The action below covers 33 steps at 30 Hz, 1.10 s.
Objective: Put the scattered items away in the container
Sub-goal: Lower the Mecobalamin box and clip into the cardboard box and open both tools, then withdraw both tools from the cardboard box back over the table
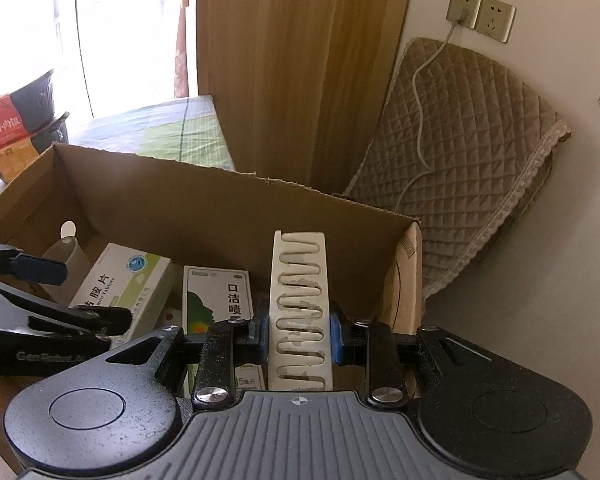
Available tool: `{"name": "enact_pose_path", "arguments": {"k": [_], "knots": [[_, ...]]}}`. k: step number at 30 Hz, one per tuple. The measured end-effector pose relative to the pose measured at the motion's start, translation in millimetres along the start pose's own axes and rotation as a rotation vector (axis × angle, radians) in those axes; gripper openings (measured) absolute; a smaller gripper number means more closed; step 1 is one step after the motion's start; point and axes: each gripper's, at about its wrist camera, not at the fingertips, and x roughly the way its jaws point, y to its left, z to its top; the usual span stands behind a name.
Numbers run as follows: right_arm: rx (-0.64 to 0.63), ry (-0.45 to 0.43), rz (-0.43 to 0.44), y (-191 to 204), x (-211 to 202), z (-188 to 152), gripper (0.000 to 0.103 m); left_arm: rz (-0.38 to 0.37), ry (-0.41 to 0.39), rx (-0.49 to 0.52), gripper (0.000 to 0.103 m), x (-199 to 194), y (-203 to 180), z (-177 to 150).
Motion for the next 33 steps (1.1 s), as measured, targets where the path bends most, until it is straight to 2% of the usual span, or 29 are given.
{"name": "enact_pose_path", "arguments": {"k": [4, 9, 10, 11, 12, 13, 20, 21, 22, 23, 27, 33], "knots": [[-0.042, -0.034, -0.043, 3, 0, 0, 0.031, -0.005, -0.007, -0.013, 0.068, -4, 4, -2], [-0.051, -0.049, -0.031, 1, -3, 0, 0.031, -0.01, -0.017, -0.029, 0.068, -14, 9, -6], [-0.048, -0.048, -0.025, 0, -5, 0, 0.041, -0.012, -0.019, -0.032, 0.068, -16, 10, -7], [-0.039, -0.055, -0.023, -2, -9, 0, 0.056, -0.013, -0.021, -0.035, 0.069, -19, 11, -8], [-0.033, -0.082, -0.001, -4, -15, -2, 0.075, -0.013, -0.024, -0.04, 0.069, -21, 12, -9], [-0.027, -0.095, 0.008, -4, -21, -3, 0.082, -0.013, -0.028, -0.046, 0.072, -25, 14, -10], [-0.023, -0.121, 0.03, -6, -51, -9, 0.083, 0.001, -0.06, -0.089, 0.082, -57, 25, -20], [-0.017, -0.122, 0.039, -5, -56, -11, 0.089, 0.006, -0.066, -0.094, 0.083, -62, 27, -21], [-0.012, -0.138, 0.05, -3, -64, -15, 0.101, 0.011, -0.07, -0.098, 0.084, -67, 28, -23], [-0.007, -0.154, 0.061, -1, -73, -20, 0.103, 0.016, -0.073, -0.102, 0.086, -71, 29, -25], [-0.006, -0.174, 0.103, 8, -101, -32, 0.103, 0.051, -0.083, -0.128, 0.09, -92, 34, -36], [0.038, -0.153, 0.089, 22, -134, -47, 0.103, 0.077, -0.115, -0.165, 0.09, -126, 36, -55]]}}
